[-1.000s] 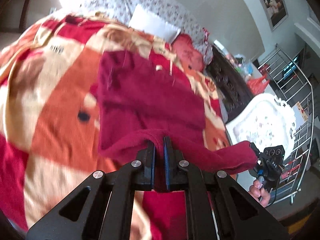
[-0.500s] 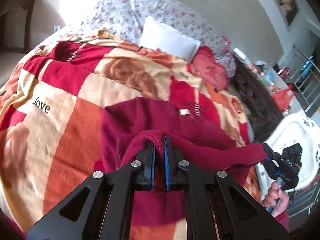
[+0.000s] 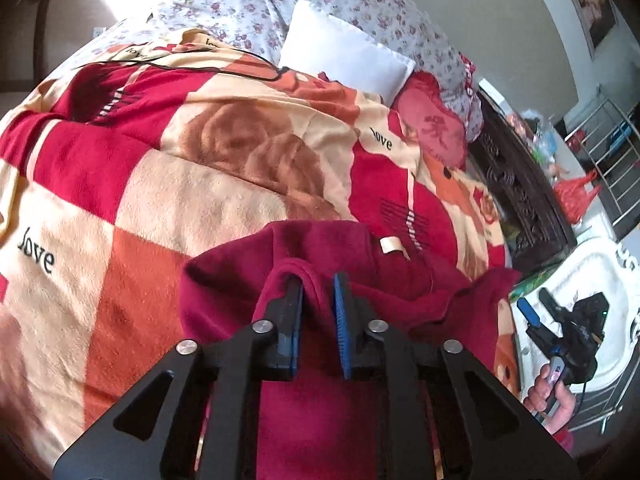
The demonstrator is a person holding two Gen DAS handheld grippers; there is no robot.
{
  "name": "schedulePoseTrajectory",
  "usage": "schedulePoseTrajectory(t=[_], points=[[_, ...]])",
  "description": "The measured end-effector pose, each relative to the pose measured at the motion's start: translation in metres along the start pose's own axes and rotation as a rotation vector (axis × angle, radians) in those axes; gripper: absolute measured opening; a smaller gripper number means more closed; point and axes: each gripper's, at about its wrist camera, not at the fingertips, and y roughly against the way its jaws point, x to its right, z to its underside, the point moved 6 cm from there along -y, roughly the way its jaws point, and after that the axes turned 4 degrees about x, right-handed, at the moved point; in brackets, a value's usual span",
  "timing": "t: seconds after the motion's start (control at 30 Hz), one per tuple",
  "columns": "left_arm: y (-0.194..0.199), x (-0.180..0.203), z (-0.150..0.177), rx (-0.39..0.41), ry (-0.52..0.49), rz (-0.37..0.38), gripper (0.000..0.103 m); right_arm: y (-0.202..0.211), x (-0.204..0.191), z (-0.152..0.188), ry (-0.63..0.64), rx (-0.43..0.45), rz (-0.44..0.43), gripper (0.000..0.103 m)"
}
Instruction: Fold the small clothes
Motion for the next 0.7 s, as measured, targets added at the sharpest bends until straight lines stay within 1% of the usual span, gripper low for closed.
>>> schedulePoseTrajectory(t=[0.03,0.07,0.1,0.13,0.17,0.2,0.27,0.37,0.4,0.43,0.47,0.5,0.57,0.63,0.7], points=[[0.001,-0.001,0.000,0.001,0.006,-0.003,0.024,0.001,-0.005,0.003,0.048,0.003,0.010,0.073],[0.003,-0.003,0.001,0.007,0.012,-0.004,0.043,-0.002,-0.009,0.007,0.089,-0.005,0.019,0.073],[0.007,-0.006,0.000,0.025,0.024,-0.012,0.056,-0.006,-0.012,0.011,0.133,-0.024,0.034,0.073],[0.012,-0.011,-0.001,0.059,0.049,-0.020,0.074,-0.013,-0.016,0.015,0.182,-0.053,0.057,0.073],[0.017,-0.016,-0.001,0.090,0.077,-0.015,0.077,-0.020,-0.017,0.019,0.210,-0.071,0.072,0.073],[0.020,-0.020,-0.002,0.104,0.099,-0.004,0.077,-0.028,-0.018,0.021,0.235,-0.088,0.082,0.073],[0.020,-0.023,0.000,0.083,0.114,0.004,0.077,-0.047,-0.019,0.025,0.277,-0.122,0.100,0.073],[0.019,-0.024,0.003,0.083,0.099,-0.019,0.077,-0.075,-0.011,0.027,0.300,-0.167,0.161,0.072],[0.018,-0.023,0.005,0.078,0.091,-0.023,0.077,-0.084,-0.007,0.029,0.303,-0.190,0.169,0.061],[0.016,-0.022,0.008,0.072,0.081,-0.024,0.077,-0.090,-0.005,0.031,0.303,-0.201,0.172,0.046],[0.013,-0.020,0.010,0.068,0.070,-0.027,0.077,-0.091,-0.004,0.031,0.306,-0.204,0.185,0.017],[0.010,-0.019,0.012,0.059,0.060,-0.033,0.077,-0.090,-0.005,0.029,0.317,-0.196,0.194,0.007],[0.000,-0.015,0.014,0.050,0.027,-0.048,0.077,-0.082,-0.011,0.021,0.343,-0.148,0.196,0.007],[-0.009,-0.012,0.015,0.050,0.009,-0.057,0.077,-0.074,-0.011,0.009,0.359,-0.093,0.233,0.007],[-0.022,-0.009,0.014,0.056,-0.015,-0.088,0.077,-0.077,0.000,0.000,0.326,-0.091,0.272,0.007]])
